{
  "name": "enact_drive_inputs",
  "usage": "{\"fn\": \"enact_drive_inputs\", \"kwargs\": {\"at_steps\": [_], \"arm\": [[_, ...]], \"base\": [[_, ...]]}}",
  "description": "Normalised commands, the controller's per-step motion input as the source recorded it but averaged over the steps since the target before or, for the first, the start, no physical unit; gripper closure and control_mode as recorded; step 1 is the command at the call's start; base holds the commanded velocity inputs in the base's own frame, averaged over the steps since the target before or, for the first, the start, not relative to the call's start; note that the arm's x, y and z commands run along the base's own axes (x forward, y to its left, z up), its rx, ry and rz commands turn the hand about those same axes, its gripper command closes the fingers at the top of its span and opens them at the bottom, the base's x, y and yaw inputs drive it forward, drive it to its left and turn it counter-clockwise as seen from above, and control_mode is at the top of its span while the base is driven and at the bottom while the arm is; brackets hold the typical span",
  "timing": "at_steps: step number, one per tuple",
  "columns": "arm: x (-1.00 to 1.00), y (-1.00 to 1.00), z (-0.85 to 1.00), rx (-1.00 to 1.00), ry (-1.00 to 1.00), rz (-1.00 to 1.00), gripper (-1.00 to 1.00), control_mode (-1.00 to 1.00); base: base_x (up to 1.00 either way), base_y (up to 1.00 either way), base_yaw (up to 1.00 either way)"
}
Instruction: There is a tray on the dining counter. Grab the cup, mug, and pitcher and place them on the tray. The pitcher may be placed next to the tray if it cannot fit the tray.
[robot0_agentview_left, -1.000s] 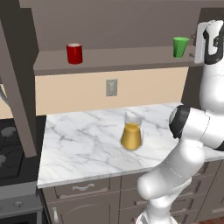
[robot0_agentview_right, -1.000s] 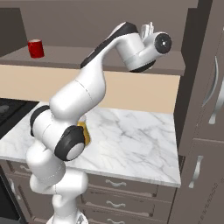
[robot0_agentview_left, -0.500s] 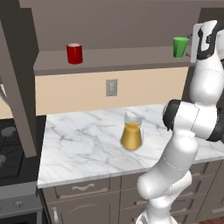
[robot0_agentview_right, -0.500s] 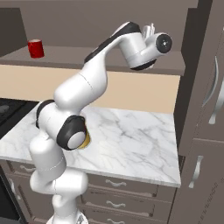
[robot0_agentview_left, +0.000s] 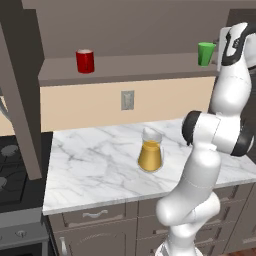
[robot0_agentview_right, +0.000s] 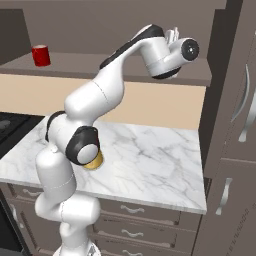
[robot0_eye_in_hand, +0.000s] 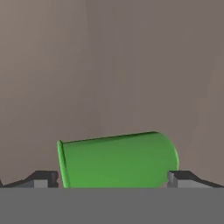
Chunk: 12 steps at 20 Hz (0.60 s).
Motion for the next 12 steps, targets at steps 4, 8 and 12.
{"fn": "enact_drive_inputs", "kwargs": {"at_steps": [4, 8, 12], "arm": [[0.06, 0.0, 0.0, 0.0, 0.0, 0.0, -1.0, -1.0], [0.11, 0.0, -0.07, -0.02, 0.0, 0.0, -1.0, -1.0], [0.09, 0.0, -0.04, -0.02, 0.0, 0.01, -1.0, -1.0]], "base": [[0.0, 0.0, 0.0], [0.0, 0.0, 0.0], [0.0, 0.0, 0.0]]}}
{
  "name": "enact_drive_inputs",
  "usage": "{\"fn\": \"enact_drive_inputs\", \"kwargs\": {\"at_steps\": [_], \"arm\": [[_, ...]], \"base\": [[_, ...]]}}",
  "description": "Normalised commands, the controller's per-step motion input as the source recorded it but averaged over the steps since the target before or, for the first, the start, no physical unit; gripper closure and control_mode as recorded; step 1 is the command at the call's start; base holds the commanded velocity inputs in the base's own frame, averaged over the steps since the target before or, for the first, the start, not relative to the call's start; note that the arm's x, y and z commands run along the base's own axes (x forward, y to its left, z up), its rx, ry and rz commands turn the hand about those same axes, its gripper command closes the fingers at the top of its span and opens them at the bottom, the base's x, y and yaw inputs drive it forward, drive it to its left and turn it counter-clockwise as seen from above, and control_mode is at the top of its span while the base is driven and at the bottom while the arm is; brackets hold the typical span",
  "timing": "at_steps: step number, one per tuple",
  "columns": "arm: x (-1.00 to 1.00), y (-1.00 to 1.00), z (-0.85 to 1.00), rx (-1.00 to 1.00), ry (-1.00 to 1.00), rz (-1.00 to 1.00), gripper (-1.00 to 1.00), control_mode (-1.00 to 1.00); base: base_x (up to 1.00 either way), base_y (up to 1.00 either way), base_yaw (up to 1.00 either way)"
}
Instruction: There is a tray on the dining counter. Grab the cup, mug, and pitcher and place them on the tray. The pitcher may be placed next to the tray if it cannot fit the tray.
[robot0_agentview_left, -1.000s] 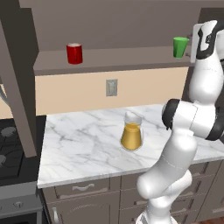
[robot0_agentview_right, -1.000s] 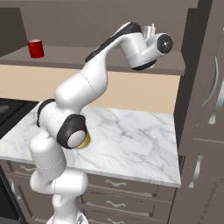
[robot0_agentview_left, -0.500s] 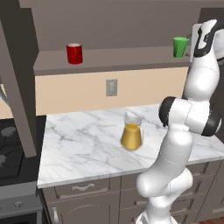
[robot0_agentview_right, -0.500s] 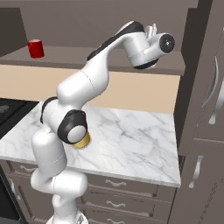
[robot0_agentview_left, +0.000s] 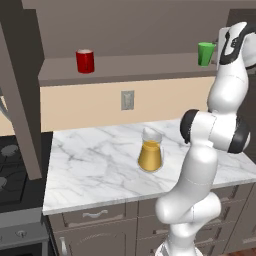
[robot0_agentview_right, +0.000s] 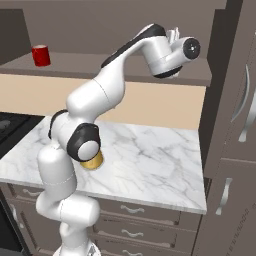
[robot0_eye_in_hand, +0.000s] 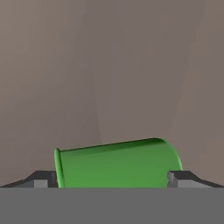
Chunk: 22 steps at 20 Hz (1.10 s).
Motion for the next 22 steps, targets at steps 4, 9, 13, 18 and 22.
{"fn": "enact_drive_inputs", "kwargs": {"at_steps": [4, 9, 13, 18, 22], "arm": [[0.12, 0.0, -0.05, -0.02, 0.0, 0.02, -1.0, -1.0], [0.11, 0.0, -0.03, -0.03, -0.01, 0.02, -1.0, -1.0], [0.01, 0.03, 0.0, -0.03, -0.07, 0.05, -1.0, -1.0], [0.0, 0.07, -0.01, -0.05, -0.06, 0.09, -1.0, -1.0], [0.05, 0.04, -0.03, -0.05, -0.04, 0.08, -1.0, -1.0]], "base": [[0.0, 0.0, 0.0], [0.0, 0.0, 0.0], [0.0, 0.0, 0.0], [0.0, 0.0, 0.0], [0.0, 0.0, 0.0]]}}
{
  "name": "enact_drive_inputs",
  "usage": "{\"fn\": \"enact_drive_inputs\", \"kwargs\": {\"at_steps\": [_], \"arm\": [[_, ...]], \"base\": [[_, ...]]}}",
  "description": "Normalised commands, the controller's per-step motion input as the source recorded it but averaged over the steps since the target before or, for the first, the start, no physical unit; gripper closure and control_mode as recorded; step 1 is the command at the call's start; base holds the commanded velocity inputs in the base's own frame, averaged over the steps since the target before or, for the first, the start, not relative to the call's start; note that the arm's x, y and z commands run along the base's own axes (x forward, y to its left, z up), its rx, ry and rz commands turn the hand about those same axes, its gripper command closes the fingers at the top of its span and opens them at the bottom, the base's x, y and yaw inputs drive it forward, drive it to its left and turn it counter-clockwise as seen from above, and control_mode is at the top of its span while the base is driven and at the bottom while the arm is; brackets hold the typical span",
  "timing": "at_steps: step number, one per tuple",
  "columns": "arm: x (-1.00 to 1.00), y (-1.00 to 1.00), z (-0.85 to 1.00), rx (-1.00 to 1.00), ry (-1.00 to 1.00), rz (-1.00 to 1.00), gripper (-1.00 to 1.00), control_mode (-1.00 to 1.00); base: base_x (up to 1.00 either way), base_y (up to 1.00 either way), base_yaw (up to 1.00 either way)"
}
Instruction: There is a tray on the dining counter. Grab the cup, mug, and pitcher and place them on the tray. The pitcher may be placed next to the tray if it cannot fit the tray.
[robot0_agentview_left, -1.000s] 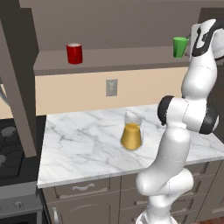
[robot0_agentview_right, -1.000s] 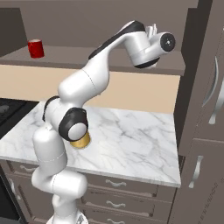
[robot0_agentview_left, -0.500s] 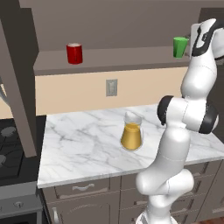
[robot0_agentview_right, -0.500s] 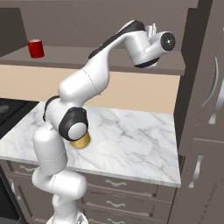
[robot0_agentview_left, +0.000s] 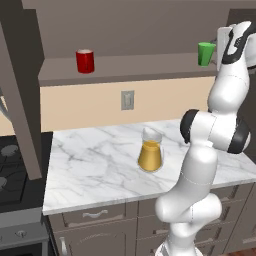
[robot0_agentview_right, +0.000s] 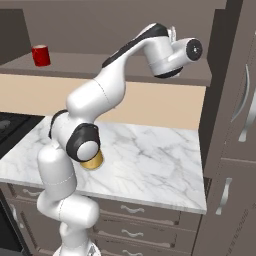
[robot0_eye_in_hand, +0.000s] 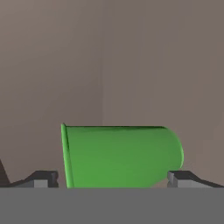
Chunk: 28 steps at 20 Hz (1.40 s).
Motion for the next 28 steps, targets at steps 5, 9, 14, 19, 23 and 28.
{"fn": "enact_drive_inputs", "kwargs": {"at_steps": [5, 9, 14, 19, 23, 28], "arm": [[0.17, 0.0, 0.0, 0.0, -0.01, 0.05, -1.0, -1.0], [0.2, 0.0, 0.0, 0.0, 0.0, 0.04, -1.0, -1.0], [0.26, 0.0, 0.0, 0.0, 0.0, 0.04, -1.0, -1.0], [0.37, 0.0, -0.01, 0.0, 0.0, 0.03, -1.0, -1.0], [0.33, 0.0, 0.0, 0.0, -0.01, 0.02, -1.0, -1.0], [0.14, 0.0, 0.0, 0.0, -0.03, 0.0, -1.0, -1.0]], "base": [[0.0, 0.0, 0.0], [0.0, 0.0, 0.0], [0.0, 0.0, 0.0], [0.0, 0.0, 0.0], [0.0, 0.0, 0.0], [0.0, 0.0, 0.0]]}}
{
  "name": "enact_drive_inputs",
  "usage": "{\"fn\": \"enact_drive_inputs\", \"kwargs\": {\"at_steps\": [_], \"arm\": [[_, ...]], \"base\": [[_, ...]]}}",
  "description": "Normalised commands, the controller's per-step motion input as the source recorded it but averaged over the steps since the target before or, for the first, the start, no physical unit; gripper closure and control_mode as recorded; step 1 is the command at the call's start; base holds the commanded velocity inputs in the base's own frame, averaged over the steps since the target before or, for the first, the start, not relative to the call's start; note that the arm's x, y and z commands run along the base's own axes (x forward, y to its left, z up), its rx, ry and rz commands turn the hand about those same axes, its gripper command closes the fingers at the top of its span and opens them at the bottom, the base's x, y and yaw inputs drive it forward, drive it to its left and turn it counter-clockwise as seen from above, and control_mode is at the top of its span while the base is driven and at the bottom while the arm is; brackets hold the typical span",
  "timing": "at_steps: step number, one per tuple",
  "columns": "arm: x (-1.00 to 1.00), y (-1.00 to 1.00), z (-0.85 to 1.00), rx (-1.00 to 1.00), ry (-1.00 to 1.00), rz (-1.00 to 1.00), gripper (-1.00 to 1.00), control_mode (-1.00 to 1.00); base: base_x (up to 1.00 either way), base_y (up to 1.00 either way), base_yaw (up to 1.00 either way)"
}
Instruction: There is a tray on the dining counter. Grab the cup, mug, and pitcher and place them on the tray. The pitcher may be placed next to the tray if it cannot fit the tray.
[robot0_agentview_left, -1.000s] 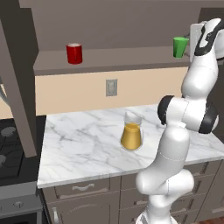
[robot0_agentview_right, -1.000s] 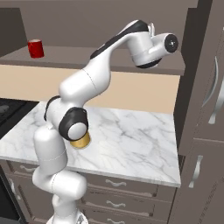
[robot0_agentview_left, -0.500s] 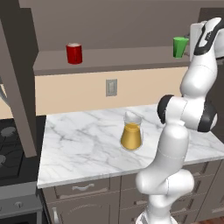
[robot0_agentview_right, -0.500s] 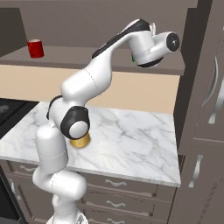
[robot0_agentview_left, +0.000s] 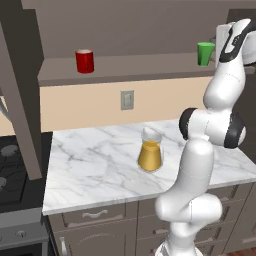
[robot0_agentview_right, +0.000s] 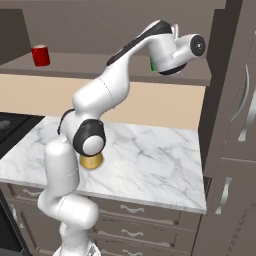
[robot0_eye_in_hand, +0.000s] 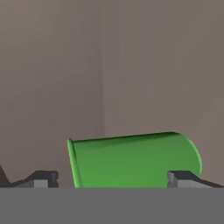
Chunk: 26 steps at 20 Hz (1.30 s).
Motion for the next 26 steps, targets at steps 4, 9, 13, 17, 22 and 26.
{"fn": "enact_drive_inputs", "kwargs": {"at_steps": [4, 9, 13, 17, 22, 26], "arm": [[0.13, 0.0, 0.0, 0.0, 0.0, 0.0, -1.0, -1.0], [0.16, 0.0, 0.0, 0.0, 0.0, 0.01, -1.0, -1.0], [0.0, 0.0, 0.0, -0.01, 0.0, 0.05, -1.0, -1.0], [0.0, 0.0, 0.0, -0.03, 0.0, 0.09, -1.0, -1.0], [0.0, 0.0, 0.0, -0.06, 0.07, 0.14, -1.0, -1.0], [-0.01, 0.02, -0.01, -0.05, 0.12, 0.13, -1.0, -1.0]], "base": [[0.0, 0.0, 0.0], [0.0, 0.0, 0.0], [0.0, 0.0, 0.0], [0.0, 0.0, 0.0], [0.0, 0.0, 0.0], [0.0, 0.0, 0.0]]}}
